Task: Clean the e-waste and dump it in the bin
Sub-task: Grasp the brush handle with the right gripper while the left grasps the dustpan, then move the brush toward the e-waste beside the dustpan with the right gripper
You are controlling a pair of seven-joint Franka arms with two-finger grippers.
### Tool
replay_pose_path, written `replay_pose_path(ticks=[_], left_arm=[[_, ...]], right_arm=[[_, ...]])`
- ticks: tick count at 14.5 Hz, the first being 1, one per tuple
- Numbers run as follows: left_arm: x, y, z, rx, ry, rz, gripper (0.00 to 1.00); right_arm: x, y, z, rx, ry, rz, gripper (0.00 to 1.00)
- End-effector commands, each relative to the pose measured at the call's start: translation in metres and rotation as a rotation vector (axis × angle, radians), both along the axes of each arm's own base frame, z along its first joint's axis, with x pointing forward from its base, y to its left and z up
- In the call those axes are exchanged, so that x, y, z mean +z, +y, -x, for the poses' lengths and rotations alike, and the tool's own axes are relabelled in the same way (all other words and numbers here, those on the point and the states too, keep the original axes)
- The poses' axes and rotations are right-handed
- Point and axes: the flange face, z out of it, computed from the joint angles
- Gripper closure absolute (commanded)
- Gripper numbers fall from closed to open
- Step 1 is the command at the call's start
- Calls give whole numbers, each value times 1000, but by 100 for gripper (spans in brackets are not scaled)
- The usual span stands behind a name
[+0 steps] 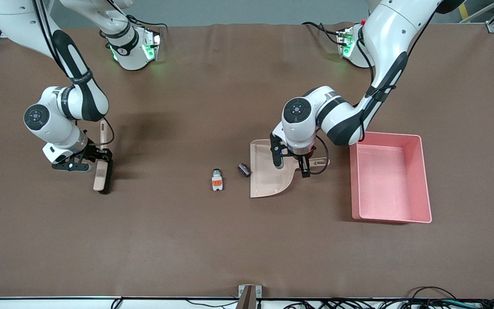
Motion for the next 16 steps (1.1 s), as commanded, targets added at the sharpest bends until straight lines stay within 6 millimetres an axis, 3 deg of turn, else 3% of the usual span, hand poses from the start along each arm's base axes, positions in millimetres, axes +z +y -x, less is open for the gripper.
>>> replay_pose_path(ticks=[1,3,6,7,12,16], left_arm=[[-4,-5,3,-48,-12,-12,24],[-10,-7,5,-60,-7,-15,25],[-18,-6,6,-68,-1,-25,26],[-20,-3,5,-65,3,-27,26],[-25,-7,5,-71,0,-9,33],[-27,-8,6,-71,4,-5,43]], right_arm=[[0,0,6,-8,2,-12,62],[0,3,5,-7,5,-13,77],[3,9,3,4,2,-13,93],[6,20,2,23,10,-15,96],[33,127,-12,-31,22,-17,99],[44,223,-4,-131,-16,-30,99]])
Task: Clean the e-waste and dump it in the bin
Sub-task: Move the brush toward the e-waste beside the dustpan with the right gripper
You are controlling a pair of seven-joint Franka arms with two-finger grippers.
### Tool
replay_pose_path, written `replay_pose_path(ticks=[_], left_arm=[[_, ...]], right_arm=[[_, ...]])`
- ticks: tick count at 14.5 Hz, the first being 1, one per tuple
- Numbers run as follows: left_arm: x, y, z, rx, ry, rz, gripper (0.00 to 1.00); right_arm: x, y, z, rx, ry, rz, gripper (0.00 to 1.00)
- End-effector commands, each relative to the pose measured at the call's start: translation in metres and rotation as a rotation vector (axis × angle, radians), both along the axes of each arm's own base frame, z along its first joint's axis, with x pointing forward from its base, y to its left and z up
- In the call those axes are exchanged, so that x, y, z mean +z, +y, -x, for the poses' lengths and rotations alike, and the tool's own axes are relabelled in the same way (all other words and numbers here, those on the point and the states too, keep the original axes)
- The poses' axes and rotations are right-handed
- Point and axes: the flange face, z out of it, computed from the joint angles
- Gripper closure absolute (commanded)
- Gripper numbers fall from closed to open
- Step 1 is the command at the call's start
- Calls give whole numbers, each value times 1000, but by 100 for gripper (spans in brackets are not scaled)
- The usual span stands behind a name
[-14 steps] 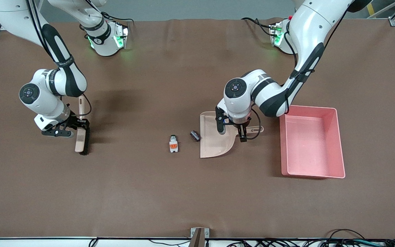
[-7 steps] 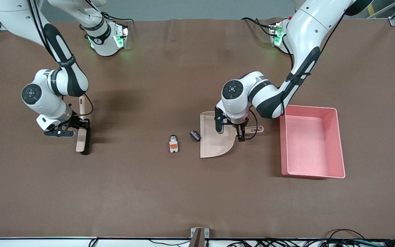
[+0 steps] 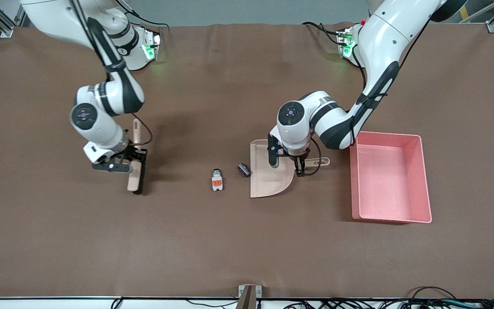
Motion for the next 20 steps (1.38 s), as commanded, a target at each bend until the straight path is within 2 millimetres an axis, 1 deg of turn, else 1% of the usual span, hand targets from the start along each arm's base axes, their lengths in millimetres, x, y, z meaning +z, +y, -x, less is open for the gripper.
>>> replay_pose_path(ticks=[1,3,5,6,9,11,12,14,16,20], left_arm=[[-1,0,-1,-26,-12,0,46],[0,-1,-1,-27,-12,1,50],[1,0,-1,-25,-12,2,55],[1,1,-2,-23,-12,2,57],[2,2,-3,-21,-16,2,67],[2,3,-4,-19,-16,2,72],[3,4,-5,-16,-16,3,73],[3,4,-6,-14,-17,3,76],[5,2,-6,-18,-17,0,78],[9,-4,-5,-26,-23,1,81]], right_arm=[[14,60,8,-75,-23,-19,100],[9,103,8,-104,-30,-23,99],[-3,144,3,-129,-34,-23,99],[-8,158,0,-122,-26,-16,99],[-16,167,-8,-122,-14,-5,99],[-22,180,-3,-150,1,-22,99],[-24,186,-4,-176,9,-38,99],[-23,208,-4,-200,16,-71,99],[-28,223,-3,-196,19,-79,99],[-27,234,-6,-188,36,-80,99]])
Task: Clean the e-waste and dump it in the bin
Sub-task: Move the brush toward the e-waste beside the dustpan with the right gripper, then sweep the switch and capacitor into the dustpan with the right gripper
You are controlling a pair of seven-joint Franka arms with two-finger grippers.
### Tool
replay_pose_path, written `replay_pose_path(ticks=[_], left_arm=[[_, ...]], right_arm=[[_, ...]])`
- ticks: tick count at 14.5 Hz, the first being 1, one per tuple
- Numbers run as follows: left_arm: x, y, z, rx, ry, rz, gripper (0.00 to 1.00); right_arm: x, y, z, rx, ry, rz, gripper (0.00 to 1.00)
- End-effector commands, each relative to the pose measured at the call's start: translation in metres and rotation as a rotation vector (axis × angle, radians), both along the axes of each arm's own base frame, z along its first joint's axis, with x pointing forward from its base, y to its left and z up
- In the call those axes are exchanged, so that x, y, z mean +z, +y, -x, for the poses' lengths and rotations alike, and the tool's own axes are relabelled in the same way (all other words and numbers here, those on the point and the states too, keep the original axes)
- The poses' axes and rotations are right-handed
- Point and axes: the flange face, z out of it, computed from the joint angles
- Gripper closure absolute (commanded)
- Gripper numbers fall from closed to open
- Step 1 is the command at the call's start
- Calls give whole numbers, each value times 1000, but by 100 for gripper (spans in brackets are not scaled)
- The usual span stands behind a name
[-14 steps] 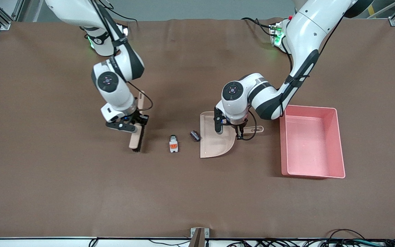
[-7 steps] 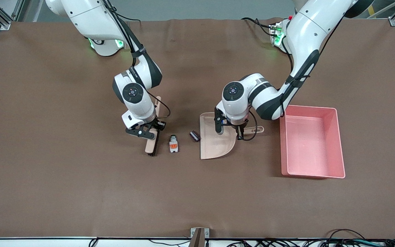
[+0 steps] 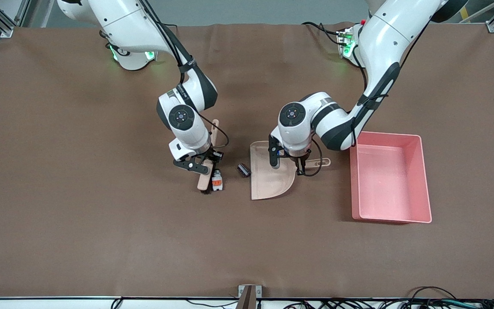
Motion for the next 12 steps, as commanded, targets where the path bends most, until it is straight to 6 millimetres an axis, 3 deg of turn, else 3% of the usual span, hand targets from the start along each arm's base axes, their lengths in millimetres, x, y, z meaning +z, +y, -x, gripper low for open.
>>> replay_pose_path(ticks=[1,9,12], left_arm=[[8,-5,-2,-29,-21,-1,82],[5,-17,-1,-32,-8,-18,85],[7,-31,1,-31,13,-69,85]], right_arm=[[2,10,-4,-13,12,-14,99],[2,24,2,17,7,-21,99],[-1,54,1,46,-7,-34,99]])
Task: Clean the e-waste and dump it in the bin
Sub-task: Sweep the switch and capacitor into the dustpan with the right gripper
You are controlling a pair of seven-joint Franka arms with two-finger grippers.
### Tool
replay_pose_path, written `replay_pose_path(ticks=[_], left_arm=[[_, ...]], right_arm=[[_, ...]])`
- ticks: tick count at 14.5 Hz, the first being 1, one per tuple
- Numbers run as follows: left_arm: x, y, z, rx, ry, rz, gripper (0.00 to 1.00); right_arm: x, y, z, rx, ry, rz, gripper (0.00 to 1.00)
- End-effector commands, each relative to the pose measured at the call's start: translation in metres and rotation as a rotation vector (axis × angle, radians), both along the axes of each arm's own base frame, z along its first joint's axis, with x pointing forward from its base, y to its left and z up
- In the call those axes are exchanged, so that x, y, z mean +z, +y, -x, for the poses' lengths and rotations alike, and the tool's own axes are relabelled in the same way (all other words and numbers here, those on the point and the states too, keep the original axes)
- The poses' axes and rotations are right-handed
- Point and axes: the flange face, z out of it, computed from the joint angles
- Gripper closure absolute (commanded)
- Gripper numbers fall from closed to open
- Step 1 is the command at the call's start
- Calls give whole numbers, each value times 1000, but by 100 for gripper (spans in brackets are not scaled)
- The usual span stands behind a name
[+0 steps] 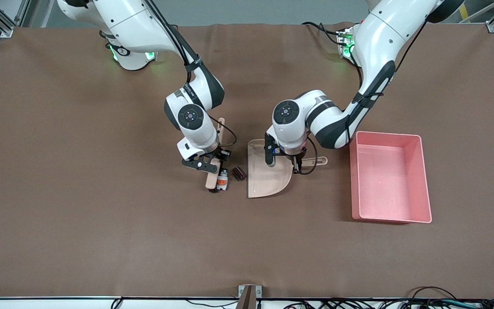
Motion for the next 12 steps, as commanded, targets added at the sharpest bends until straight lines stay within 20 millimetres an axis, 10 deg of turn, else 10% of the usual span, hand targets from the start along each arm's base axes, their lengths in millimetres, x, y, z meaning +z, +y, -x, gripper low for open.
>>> replay_pose_path(ticks=[1,12], left_arm=[[2,-13,-5,-13,1,-29,85],[-8,-29,-2,-2,4,-16,86]], right_arm=[[0,29,-3,11,-9,-22,99],[8,58,13,141,-13,-58,99]])
